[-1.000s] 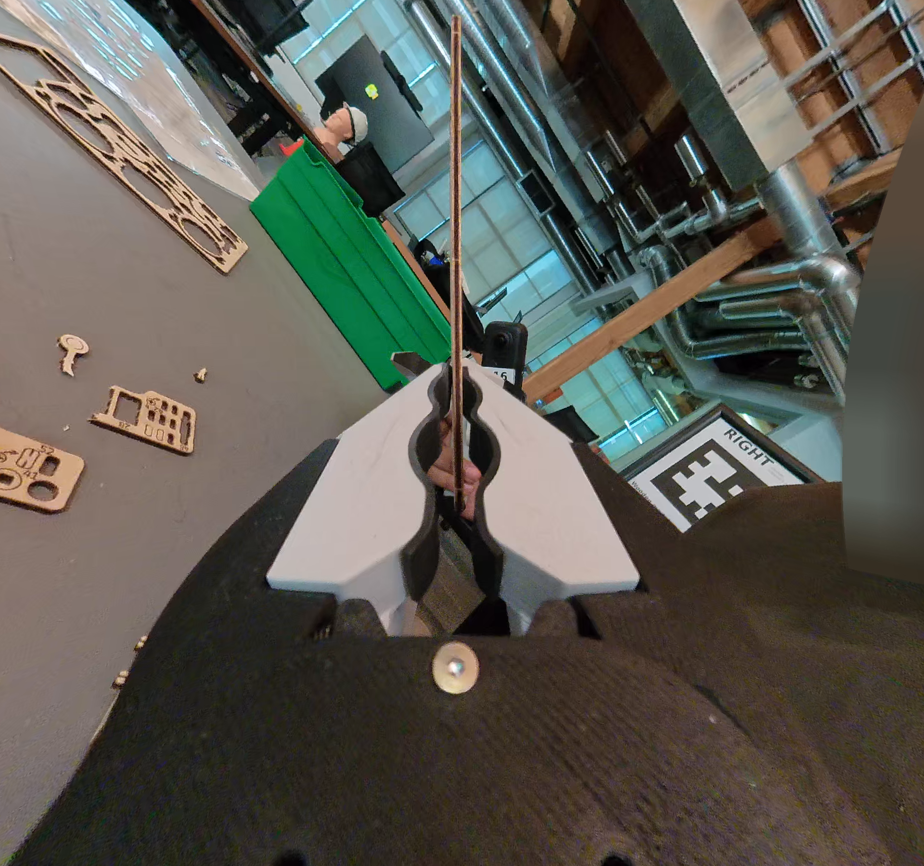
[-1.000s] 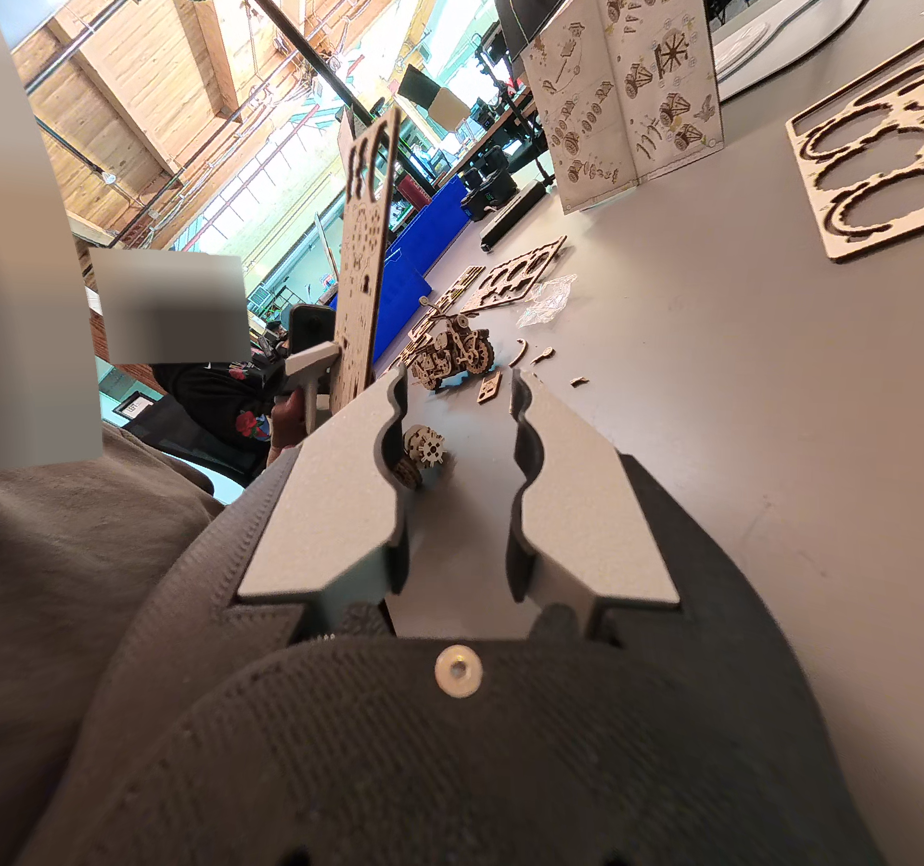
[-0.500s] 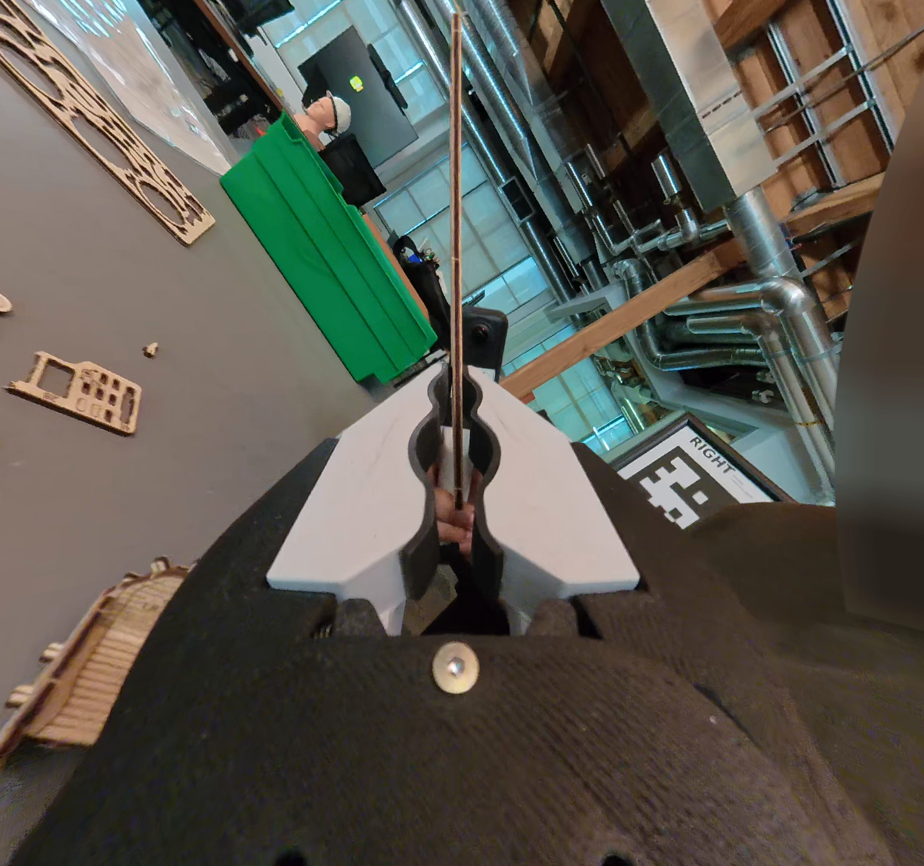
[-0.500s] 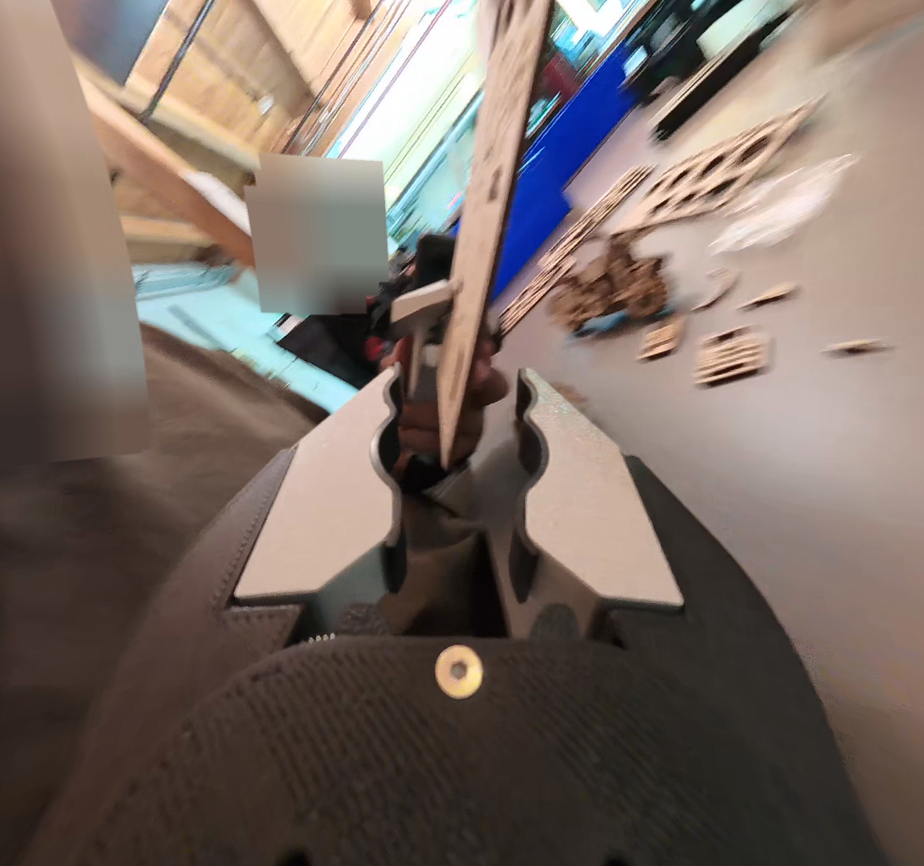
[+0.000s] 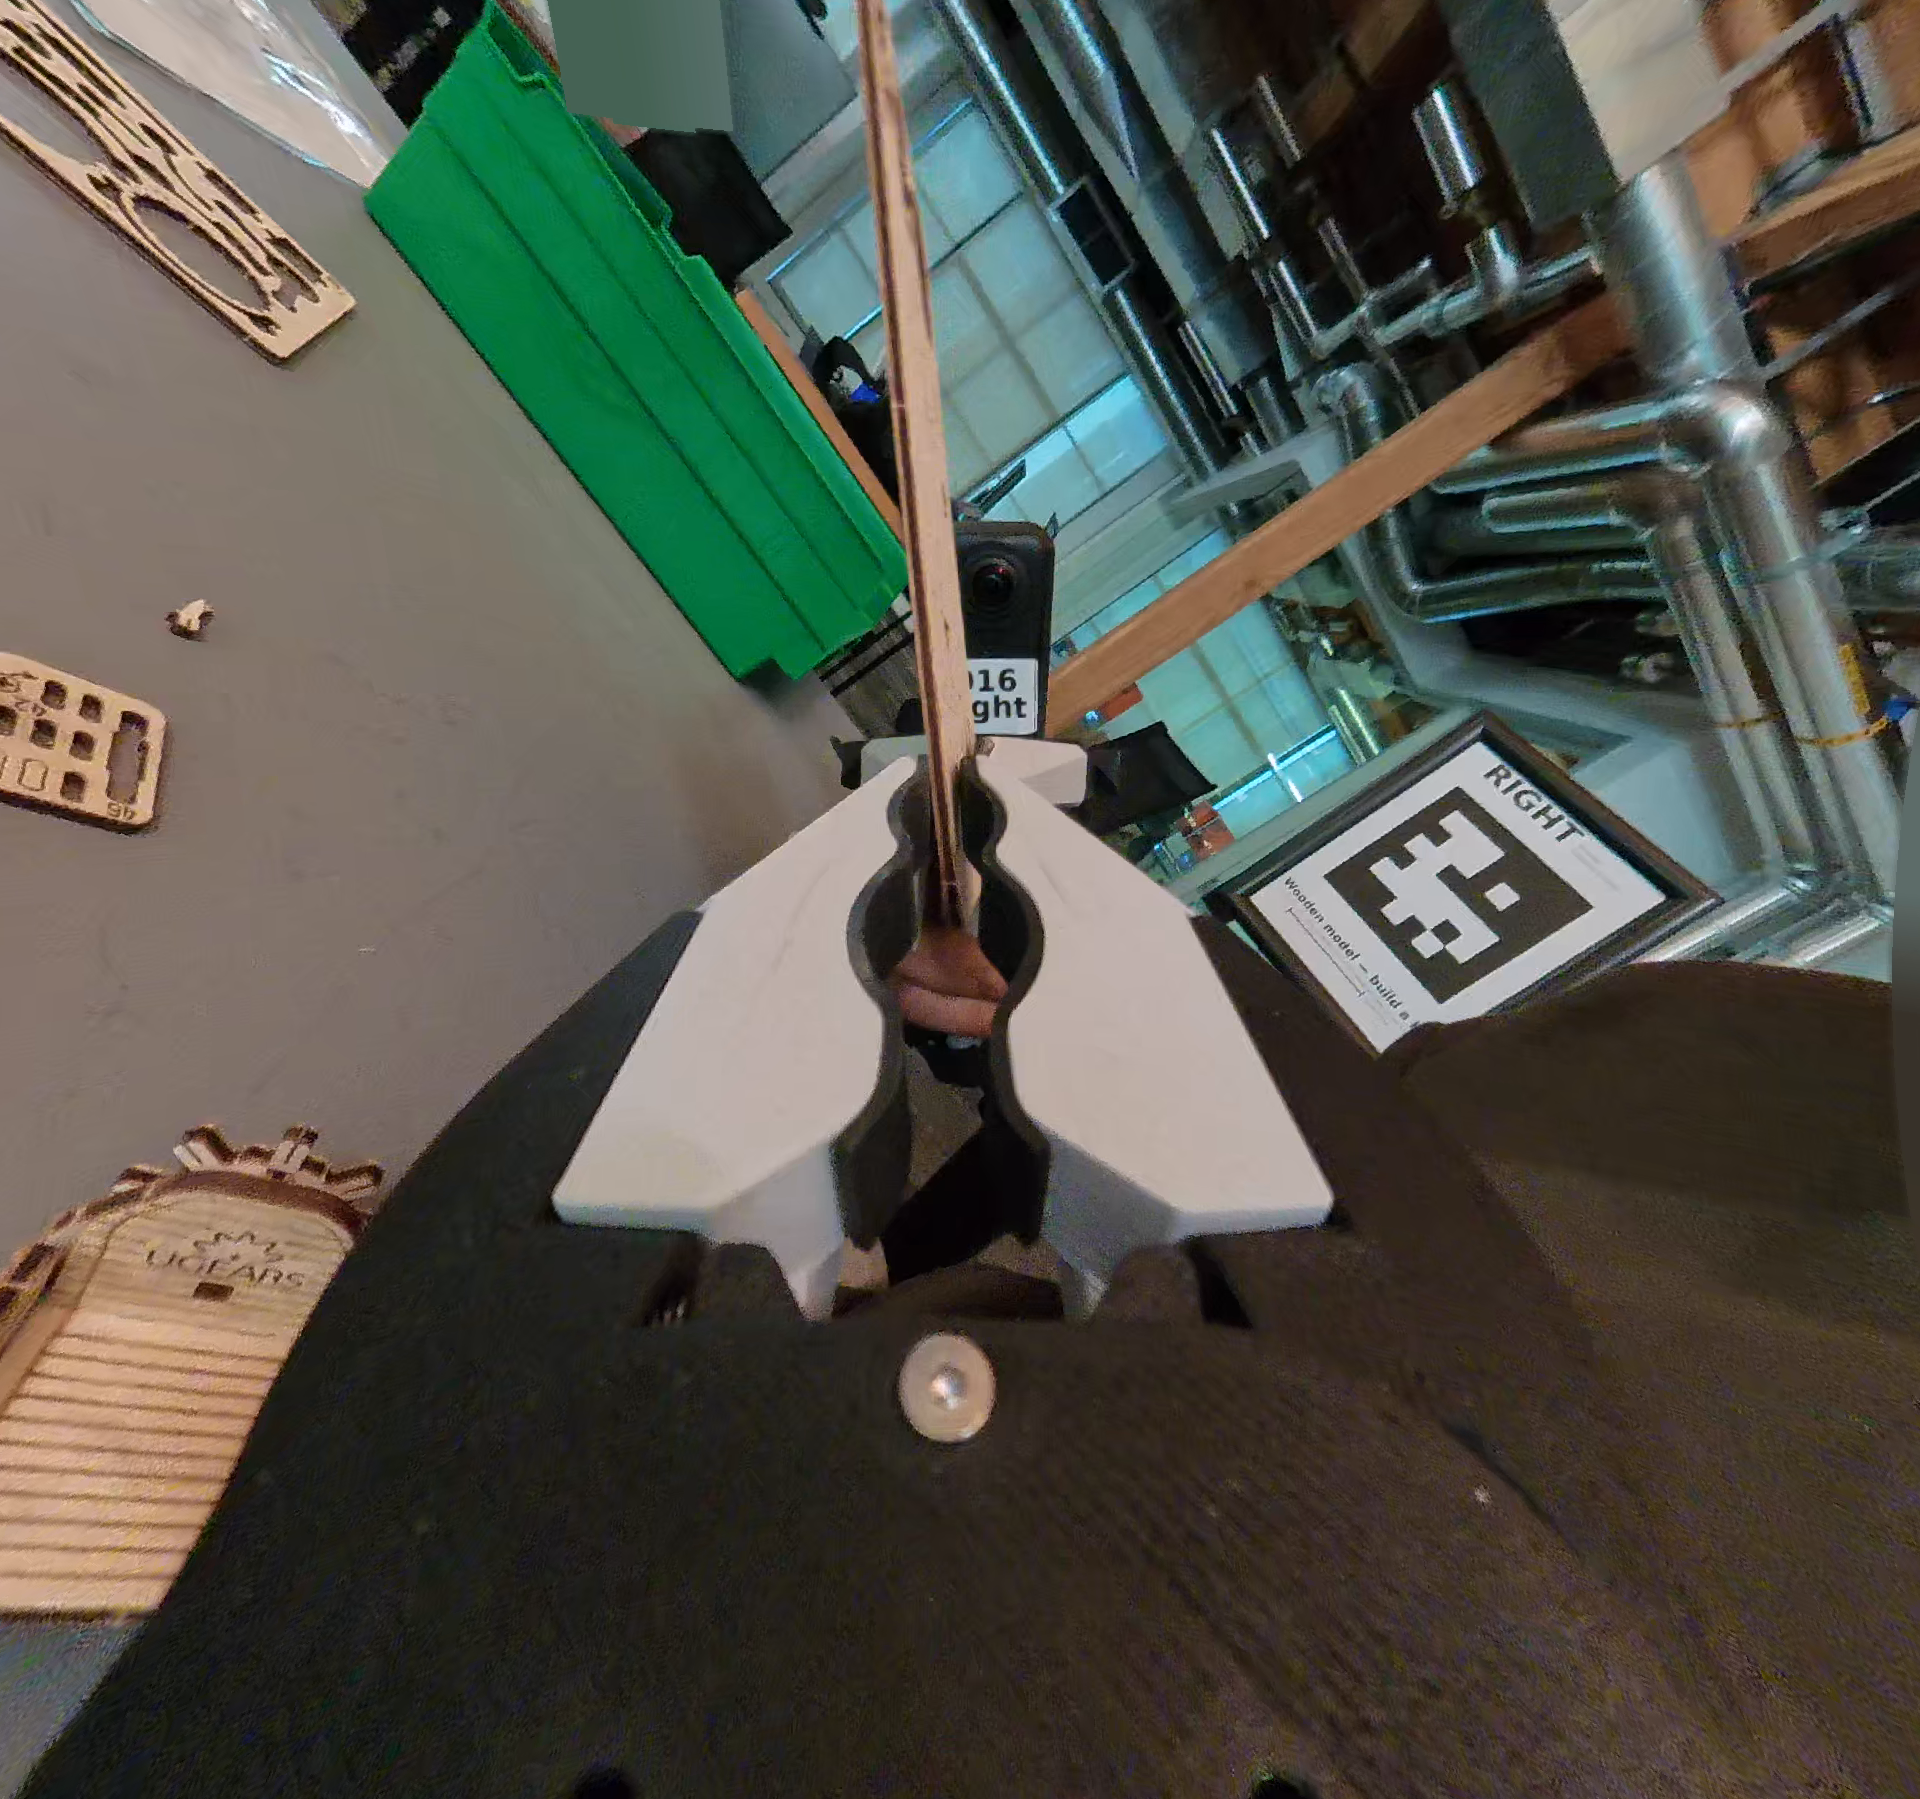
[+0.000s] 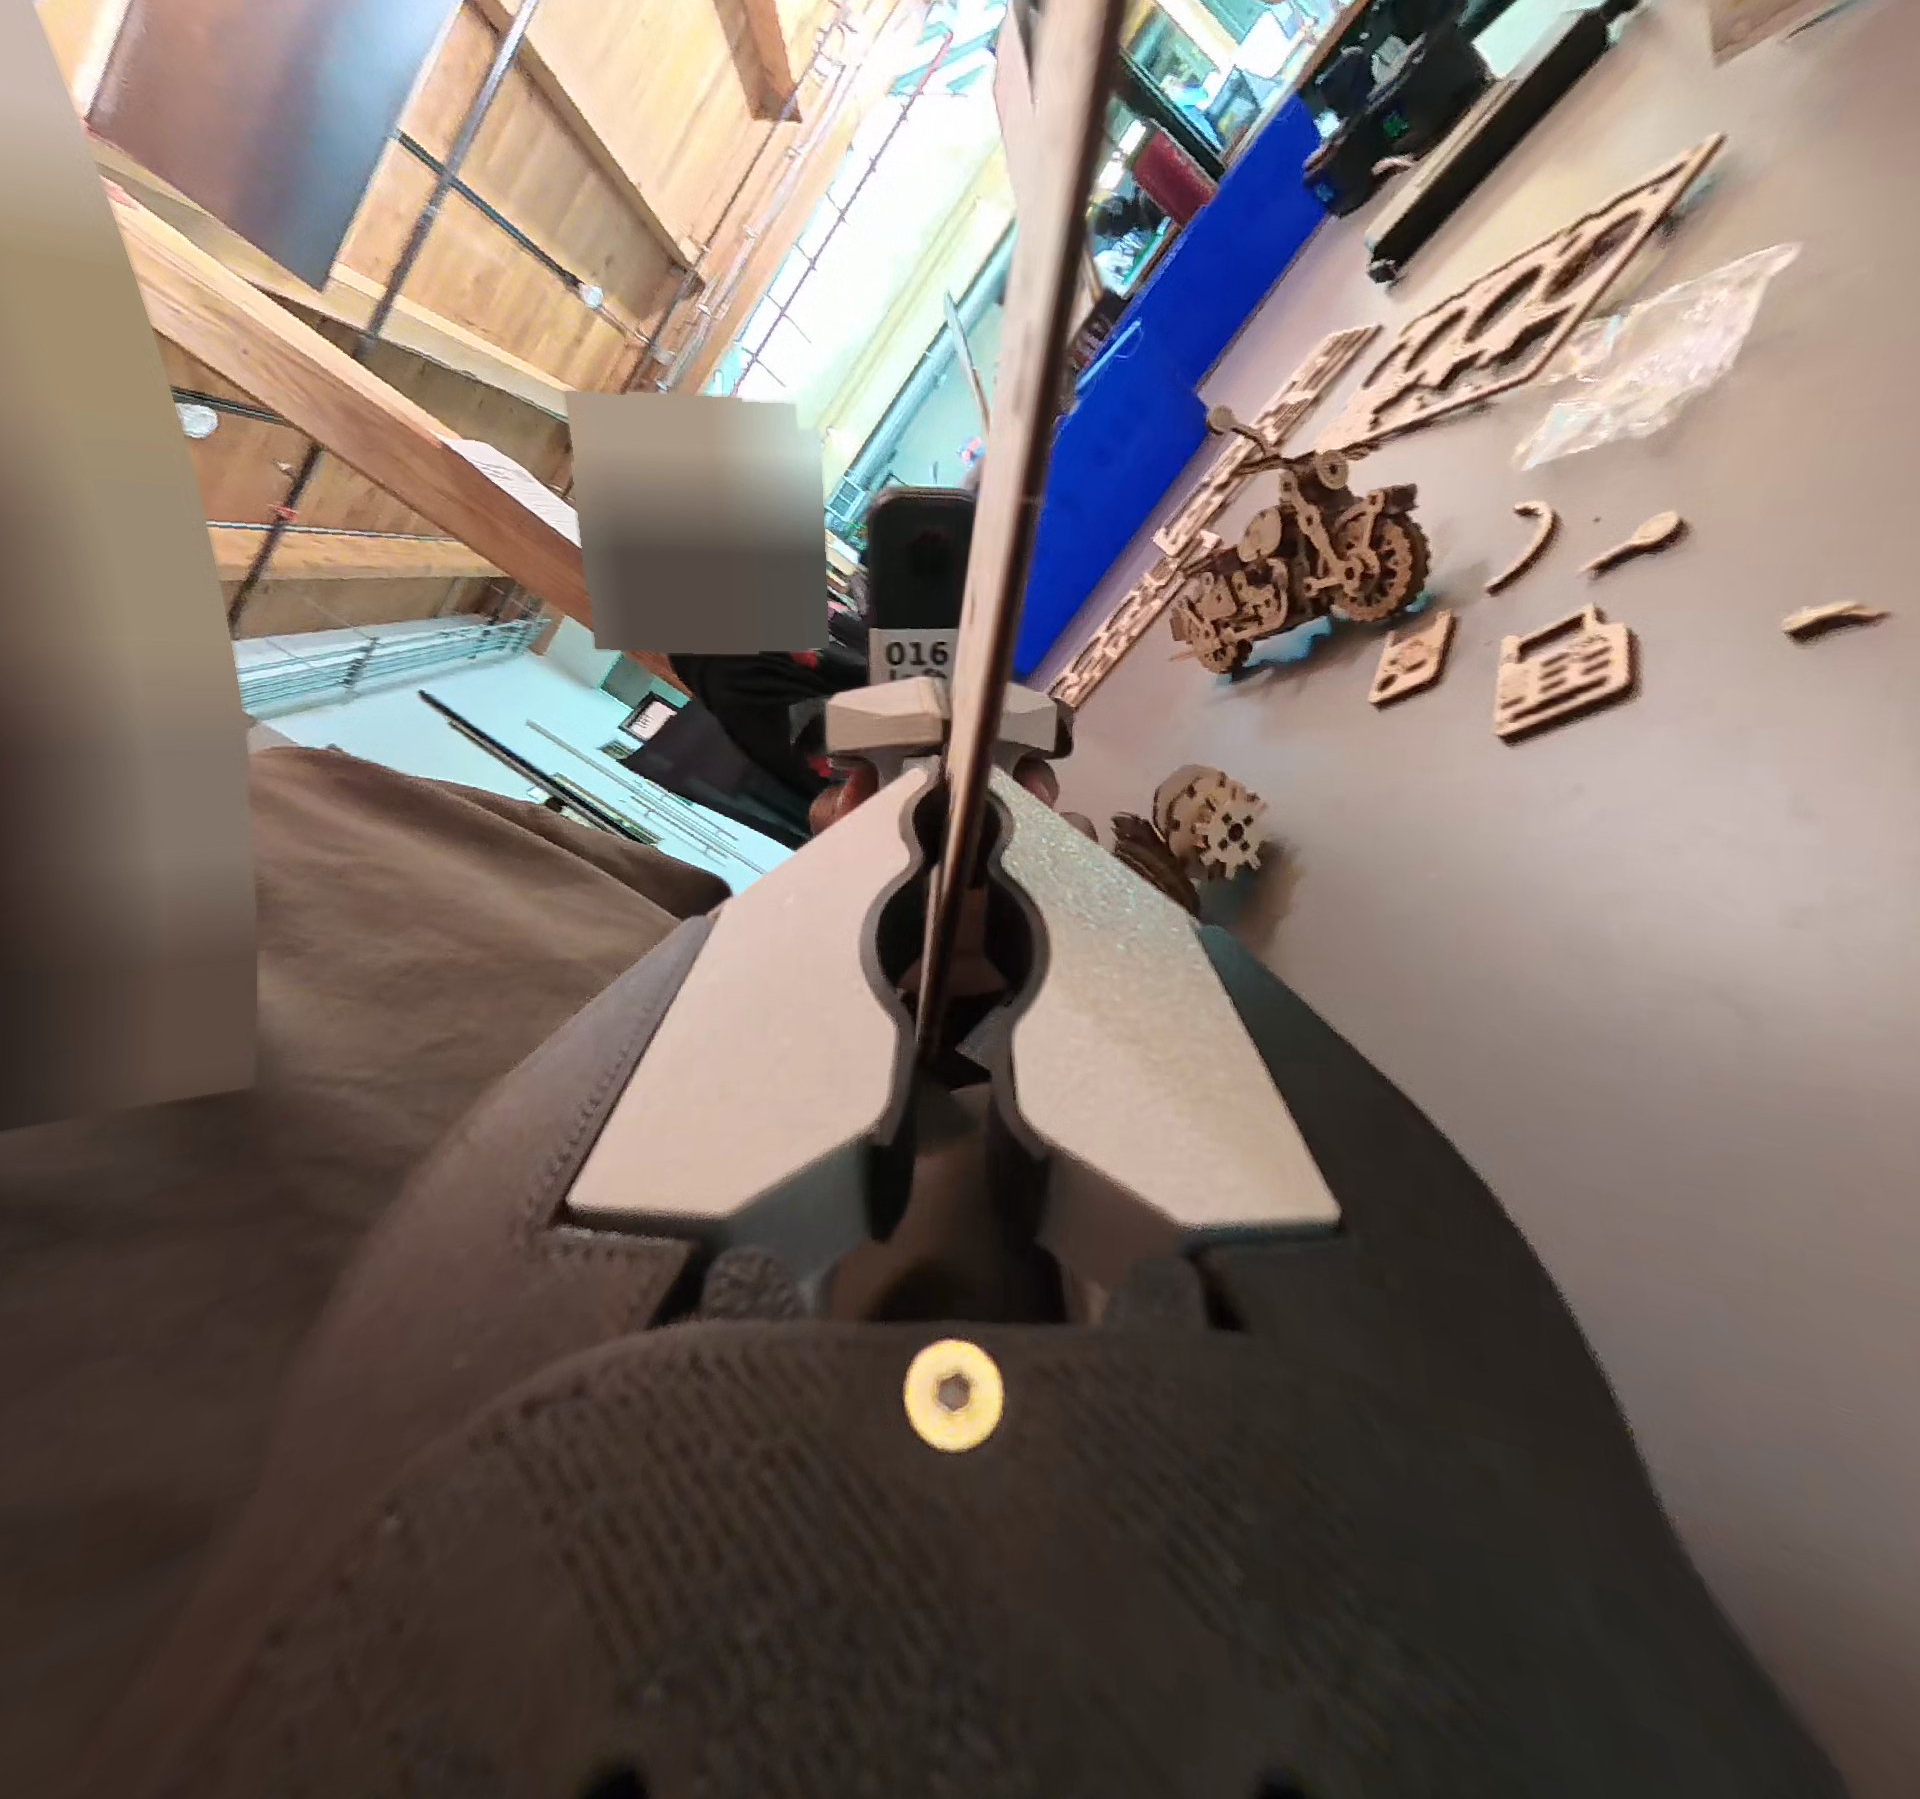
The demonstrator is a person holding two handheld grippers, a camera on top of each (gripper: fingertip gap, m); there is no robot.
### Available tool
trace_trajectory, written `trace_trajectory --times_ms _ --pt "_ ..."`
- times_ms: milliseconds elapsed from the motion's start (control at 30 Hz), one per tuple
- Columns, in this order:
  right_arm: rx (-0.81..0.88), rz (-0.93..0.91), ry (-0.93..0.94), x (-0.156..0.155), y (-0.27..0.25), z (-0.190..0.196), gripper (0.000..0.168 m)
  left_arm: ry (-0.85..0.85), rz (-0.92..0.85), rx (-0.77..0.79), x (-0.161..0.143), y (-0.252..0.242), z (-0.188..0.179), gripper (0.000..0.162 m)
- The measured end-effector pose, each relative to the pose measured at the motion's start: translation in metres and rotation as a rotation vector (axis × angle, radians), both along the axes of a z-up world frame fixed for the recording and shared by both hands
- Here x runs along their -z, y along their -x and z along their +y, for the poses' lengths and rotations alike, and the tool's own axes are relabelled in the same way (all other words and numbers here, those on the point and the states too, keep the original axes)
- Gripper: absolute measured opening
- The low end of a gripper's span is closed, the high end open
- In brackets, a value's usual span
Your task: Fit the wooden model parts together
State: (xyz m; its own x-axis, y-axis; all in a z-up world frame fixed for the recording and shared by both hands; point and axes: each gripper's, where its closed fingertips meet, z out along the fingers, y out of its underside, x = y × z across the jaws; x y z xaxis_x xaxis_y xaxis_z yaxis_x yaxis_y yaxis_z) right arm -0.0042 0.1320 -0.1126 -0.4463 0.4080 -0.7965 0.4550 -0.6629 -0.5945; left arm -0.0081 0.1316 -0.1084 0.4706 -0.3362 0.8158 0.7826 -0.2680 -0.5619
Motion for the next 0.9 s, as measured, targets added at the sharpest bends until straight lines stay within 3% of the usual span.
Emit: trace_trajectory --times_ms 33,133,367,500,567,900 --pt "0.003 -0.007 -0.011 0.001 0.0 0.0 0.004 0.001 0.003 0.004 0.0 -0.001 0.0 0.001" --pt "0.048 -0.023 -0.043 0.004 0.0 0.006 0.015 0.02 0.034 -0.015 0.004 0.001 0.0 0.0" --pt "0.044 -0.039 0.035 0.005 -0.006 0.013 0.003 0.024 0.084 0.003 0.006 -0.007 0.0 0.0" --pt "0.029 -0.067 0.01 0.01 -0.005 0.006 0.004 0.072 0.088 0.024 0.015 -0.012 0.002 0.009" --pt "0.035 -0.083 -0.011 0.014 -0.004 0.005 0.004 0.088 0.097 0.007 0.017 -0.012 0.003 0.001" --pt "0.08 -0.155 -0.072 0.031 -0.001 0.01 0.014 0.143 0.22 -0.019 0.028 -0.012 0.006 0.0"
